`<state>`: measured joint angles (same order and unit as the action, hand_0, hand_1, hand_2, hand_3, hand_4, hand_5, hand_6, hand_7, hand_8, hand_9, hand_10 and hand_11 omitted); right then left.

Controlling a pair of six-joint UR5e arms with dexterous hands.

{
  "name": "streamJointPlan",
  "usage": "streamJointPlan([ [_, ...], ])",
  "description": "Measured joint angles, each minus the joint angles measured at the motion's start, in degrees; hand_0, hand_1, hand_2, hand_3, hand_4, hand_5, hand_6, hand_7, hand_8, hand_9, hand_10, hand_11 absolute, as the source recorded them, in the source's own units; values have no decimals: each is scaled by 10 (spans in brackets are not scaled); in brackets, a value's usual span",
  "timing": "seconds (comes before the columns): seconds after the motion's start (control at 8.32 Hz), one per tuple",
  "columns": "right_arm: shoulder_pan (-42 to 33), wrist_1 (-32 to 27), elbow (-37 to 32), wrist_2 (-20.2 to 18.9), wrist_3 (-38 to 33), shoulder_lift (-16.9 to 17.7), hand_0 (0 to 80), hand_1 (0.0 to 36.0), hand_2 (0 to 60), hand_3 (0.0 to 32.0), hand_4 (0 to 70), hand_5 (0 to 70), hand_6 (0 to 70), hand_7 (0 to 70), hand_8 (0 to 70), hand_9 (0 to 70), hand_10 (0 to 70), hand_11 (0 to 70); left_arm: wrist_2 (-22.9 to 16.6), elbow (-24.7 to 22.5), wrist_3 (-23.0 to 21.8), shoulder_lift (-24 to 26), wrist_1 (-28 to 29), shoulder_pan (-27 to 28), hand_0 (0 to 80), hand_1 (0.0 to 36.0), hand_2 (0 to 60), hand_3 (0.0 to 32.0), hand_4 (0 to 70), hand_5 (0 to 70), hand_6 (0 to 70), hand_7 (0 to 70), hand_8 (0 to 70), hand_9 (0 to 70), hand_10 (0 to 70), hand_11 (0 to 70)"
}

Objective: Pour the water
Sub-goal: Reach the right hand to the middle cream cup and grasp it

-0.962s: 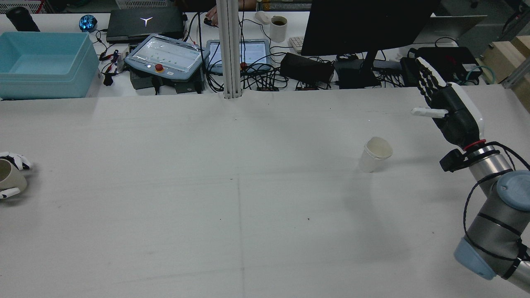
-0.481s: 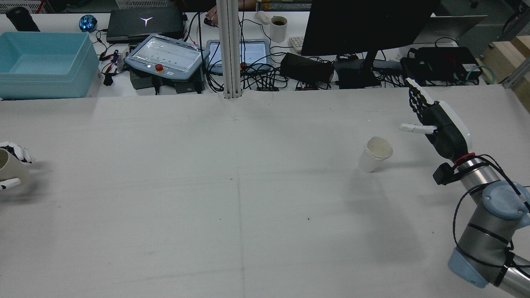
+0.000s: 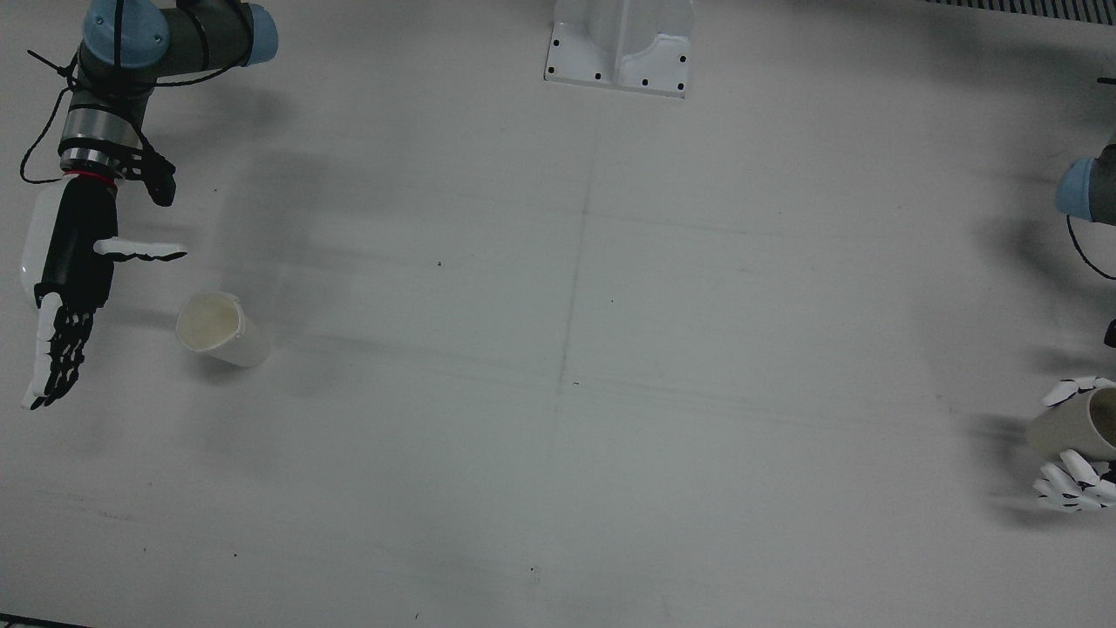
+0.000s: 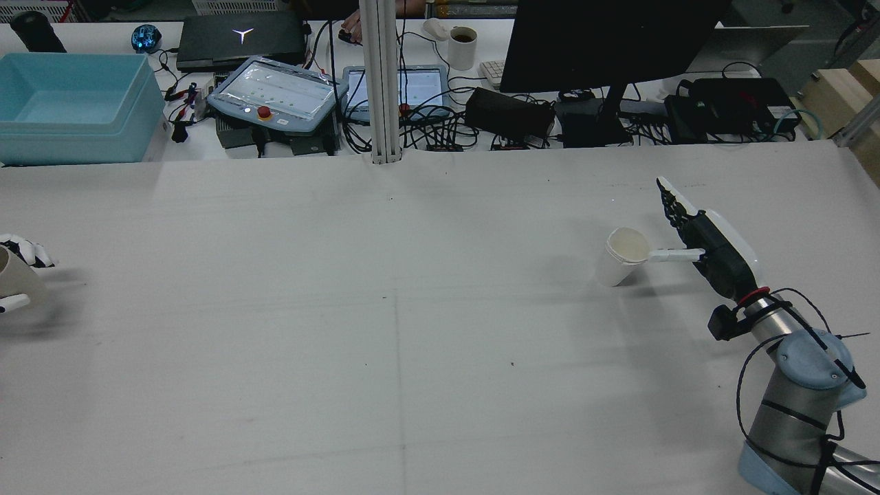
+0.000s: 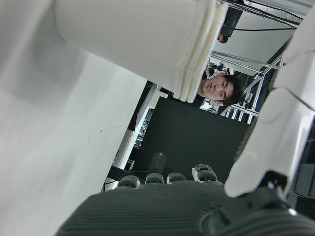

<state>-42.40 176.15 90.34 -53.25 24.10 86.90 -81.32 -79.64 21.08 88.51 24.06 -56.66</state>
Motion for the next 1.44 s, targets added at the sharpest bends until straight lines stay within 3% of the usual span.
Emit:
streamJointPlan([
  [0.72,31,1,-43,0,3,-38,472,140,48,0,0,66,0,0,0,0,0,5,0,3,-9,-24,5,-3,535,360,600,0,399,700,343,408,261,366,173,271],
  [0.84,31,1,-43,0,4,-41,470,133,72,0,98,178,0,0,0,0,3,17,0,3,-9,-25,5,-3,533,360,600,0,397,700,343,408,262,367,173,271],
  [0.96,32,1,-44,0,6,-42,471,135,86,0,139,222,0,0,0,0,6,21,0,3,-9,-25,5,-3,533,360,600,0,395,700,342,408,261,366,173,271],
  [1.44,38,2,-48,0,18,-51,471,133,82,0,149,194,0,0,0,0,6,20,6,7,-9,-25,5,-3,533,360,600,0,392,700,340,402,260,363,172,271],
])
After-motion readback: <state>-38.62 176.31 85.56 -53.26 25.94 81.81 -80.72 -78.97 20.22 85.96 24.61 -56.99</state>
